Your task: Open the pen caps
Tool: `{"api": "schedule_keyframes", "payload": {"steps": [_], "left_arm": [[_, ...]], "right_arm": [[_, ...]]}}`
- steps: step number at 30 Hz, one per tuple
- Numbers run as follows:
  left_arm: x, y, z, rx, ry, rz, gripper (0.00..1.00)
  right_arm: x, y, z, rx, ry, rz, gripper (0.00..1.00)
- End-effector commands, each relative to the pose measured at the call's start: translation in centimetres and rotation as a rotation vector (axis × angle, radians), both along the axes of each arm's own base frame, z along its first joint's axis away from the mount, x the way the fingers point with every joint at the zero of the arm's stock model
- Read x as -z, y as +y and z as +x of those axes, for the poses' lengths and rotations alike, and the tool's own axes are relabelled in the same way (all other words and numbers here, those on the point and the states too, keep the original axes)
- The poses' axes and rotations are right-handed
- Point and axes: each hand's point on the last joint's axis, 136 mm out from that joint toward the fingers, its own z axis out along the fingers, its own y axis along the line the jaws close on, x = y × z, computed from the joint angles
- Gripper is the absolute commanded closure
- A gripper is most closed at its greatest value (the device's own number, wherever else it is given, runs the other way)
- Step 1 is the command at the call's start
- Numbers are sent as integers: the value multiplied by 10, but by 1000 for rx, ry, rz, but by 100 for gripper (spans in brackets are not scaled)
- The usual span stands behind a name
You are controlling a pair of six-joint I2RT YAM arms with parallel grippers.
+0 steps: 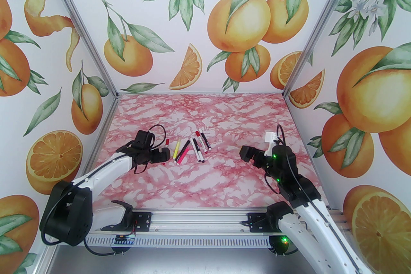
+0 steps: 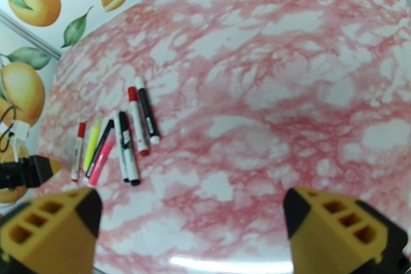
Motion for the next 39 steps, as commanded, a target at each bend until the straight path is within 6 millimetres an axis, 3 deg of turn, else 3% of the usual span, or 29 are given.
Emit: {"api": "schedule_keyframes", "payload": {"steps": [1,10,15,18,23,28,39], "left_arm": [[-3,-6,7,14,19,-1,0],[1,-22,6,73,107,-47,4],[1,-28,6,111,125,-31,8],[0,-20,5,102,140,32,10],[1,-12,9,96,150,87,19],[2,-13,13,104,153,92,24],[6,-20,35,152,130,114,45]], "right_arm": [[-6,-3,-6,13,4,3,0],[10,5,-6,-29,35,9,0],[9,12,-8,-74,21,26,0],[8,17,-7,-101,23,34,0],[7,21,-9,-123,17,43,0],[5,22,-10,-133,11,47,0],[10,25,-8,-144,26,49,0]]}}
